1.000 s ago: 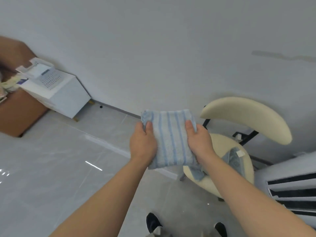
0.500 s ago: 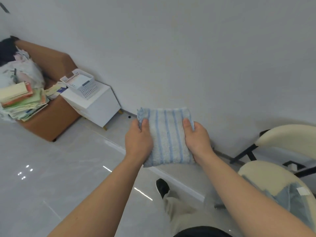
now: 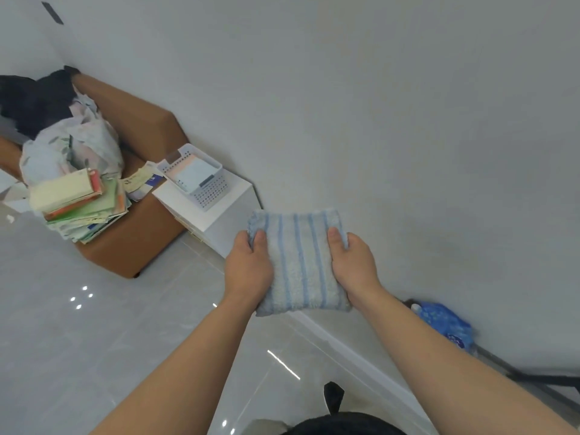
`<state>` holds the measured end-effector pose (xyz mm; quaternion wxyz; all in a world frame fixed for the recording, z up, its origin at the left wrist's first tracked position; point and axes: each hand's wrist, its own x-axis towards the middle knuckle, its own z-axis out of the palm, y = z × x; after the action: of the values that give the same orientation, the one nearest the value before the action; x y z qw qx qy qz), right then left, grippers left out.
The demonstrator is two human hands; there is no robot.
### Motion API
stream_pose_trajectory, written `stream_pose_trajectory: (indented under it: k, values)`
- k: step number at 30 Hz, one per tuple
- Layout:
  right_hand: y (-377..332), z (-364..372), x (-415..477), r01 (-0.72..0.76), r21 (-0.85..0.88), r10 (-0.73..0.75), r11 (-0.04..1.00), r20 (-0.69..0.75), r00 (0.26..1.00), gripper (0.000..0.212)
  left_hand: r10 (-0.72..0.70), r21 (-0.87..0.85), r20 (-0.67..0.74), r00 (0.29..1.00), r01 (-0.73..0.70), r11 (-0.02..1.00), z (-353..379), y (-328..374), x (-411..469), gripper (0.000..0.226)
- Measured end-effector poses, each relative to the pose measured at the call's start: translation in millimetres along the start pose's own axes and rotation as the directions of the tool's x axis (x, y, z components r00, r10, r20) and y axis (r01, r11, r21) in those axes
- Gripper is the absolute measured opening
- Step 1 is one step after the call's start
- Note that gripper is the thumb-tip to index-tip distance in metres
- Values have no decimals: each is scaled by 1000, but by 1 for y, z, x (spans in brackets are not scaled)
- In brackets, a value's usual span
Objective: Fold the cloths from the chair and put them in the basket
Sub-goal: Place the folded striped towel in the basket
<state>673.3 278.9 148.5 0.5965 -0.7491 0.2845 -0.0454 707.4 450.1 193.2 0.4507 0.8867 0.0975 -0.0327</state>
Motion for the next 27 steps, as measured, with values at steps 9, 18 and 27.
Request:
stream_pose_trajectory:
  k: [9, 18, 27]
  values:
    - [-80, 201, 130, -19, -36, 20, 999, 15, 1000, 45, 8, -55, 17, 1000, -7, 998, -74, -54, 242, 38]
    - [-146, 351, 230, -155, 20, 156, 988, -67, 985, 59, 54, 67, 177, 983, -67, 995, -130, -68, 459, 39]
    - [-169, 456, 375, -433, 277, 391, 858, 194, 899, 46, -143, 50, 314, 939, 134, 990, -118, -85, 652, 38]
